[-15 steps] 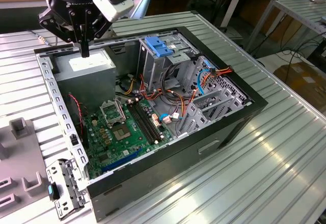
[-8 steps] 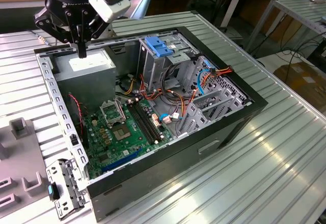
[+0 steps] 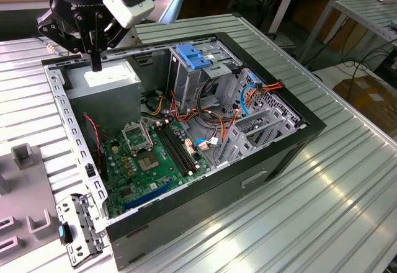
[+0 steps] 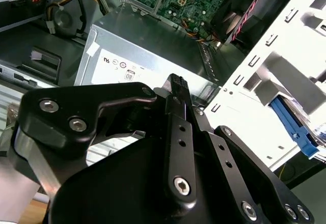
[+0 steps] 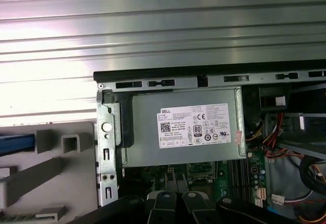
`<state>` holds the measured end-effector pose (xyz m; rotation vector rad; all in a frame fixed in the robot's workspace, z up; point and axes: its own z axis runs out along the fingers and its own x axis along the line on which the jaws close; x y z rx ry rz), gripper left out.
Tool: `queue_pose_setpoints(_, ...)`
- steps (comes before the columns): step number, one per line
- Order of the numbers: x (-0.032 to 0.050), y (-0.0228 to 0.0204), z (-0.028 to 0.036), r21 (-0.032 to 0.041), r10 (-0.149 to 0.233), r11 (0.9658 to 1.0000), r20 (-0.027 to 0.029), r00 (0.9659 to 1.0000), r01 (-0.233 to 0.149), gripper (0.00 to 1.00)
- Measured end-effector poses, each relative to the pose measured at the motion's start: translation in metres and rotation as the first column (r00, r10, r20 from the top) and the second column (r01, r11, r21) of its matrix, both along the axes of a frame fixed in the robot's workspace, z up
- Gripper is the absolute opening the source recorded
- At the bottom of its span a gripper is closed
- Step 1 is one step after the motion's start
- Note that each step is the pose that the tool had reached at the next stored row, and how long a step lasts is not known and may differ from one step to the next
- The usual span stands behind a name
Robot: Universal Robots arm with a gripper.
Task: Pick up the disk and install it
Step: 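Reach for the disk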
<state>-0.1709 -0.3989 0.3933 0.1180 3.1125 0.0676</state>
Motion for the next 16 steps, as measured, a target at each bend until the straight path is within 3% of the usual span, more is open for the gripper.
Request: queue_pose_setpoints(16, -0.0154, 0.0000, 0.0000, 0.0000, 0.000, 1.0000, 0.0000, 1.0000, 0.000, 0.11)
